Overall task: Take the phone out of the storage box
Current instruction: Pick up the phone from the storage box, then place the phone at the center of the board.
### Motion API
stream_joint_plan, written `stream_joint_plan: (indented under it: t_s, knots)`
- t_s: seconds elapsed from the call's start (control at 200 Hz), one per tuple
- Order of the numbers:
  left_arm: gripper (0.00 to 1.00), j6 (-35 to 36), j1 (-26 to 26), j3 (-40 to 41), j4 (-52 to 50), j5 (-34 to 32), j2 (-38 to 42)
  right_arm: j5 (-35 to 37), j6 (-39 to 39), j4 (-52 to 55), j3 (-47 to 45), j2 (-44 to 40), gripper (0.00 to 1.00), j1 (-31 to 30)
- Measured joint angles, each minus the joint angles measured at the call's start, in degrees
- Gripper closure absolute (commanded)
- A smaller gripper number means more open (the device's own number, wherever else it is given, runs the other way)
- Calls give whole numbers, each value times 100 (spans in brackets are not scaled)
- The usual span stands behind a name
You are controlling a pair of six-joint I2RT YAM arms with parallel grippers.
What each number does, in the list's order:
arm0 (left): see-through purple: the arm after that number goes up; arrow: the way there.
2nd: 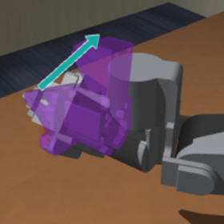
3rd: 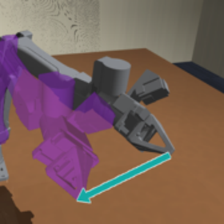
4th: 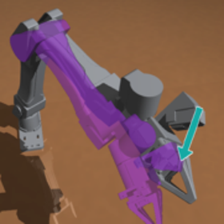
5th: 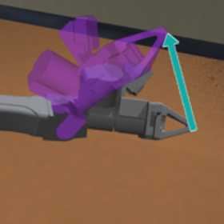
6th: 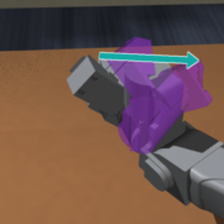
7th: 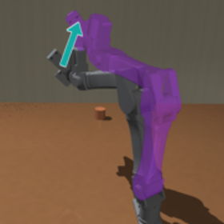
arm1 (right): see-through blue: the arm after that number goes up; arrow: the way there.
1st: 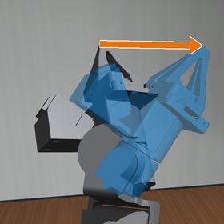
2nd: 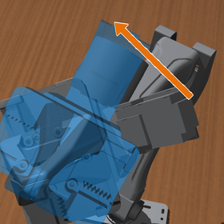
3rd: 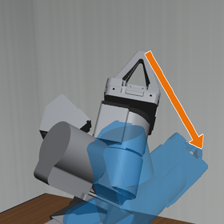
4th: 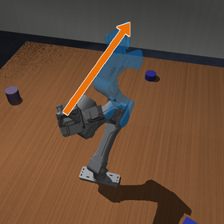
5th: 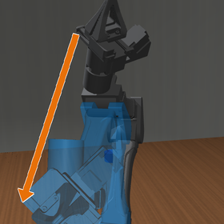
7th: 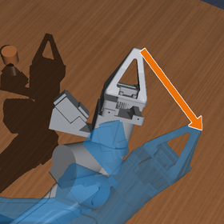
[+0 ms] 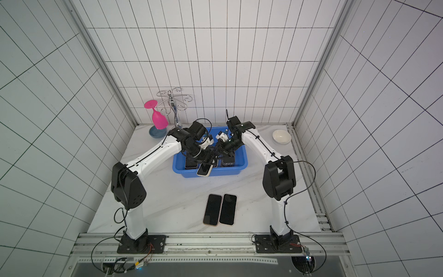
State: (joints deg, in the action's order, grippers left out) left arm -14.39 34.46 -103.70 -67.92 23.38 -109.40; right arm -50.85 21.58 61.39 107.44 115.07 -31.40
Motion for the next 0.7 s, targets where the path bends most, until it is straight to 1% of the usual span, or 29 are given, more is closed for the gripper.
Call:
stream_joint_plan:
  t_s: [0.035,0.08,0.165,0.215,0.335,0.4,0.445,0.525,0.575,0.64,0.7]
  knots:
    - [33,-2,-7,2,-11,46,0,-105,-11,-4,0,0,89,0]
    - [27,-17,-17,11,-2,98,0,-164,-42,-26,-2,-2,93,7]
    - [8,-50,-59,31,-9,214,0,-262,-33,-52,-103,-42,98,31]
    - [3,-90,-105,61,35,437,4,-214,-94,-70,-247,-138,100,48]
    - [2,-341,-365,155,291,1071,140,149,-341,127,-752,-557,100,205]
    - [2,-592,-682,177,649,1279,251,525,-527,415,-1154,-1016,100,332]
    - [2,-734,-964,177,881,1362,334,804,-645,682,-1563,-1484,100,411]
    - [2,-914,-1399,164,1143,1362,468,1266,-717,1078,-2430,-2428,100,490]
    - [2,-977,-1563,133,1220,1274,518,1523,-719,1357,-3005,-2994,100,498]
    - [2,-1012,-1602,94,1303,1143,538,1794,-649,1576,-3679,-3475,100,503]
    - [2,-1029,-1545,94,1333,1019,538,1989,-538,1635,-4212,-3644,100,503]
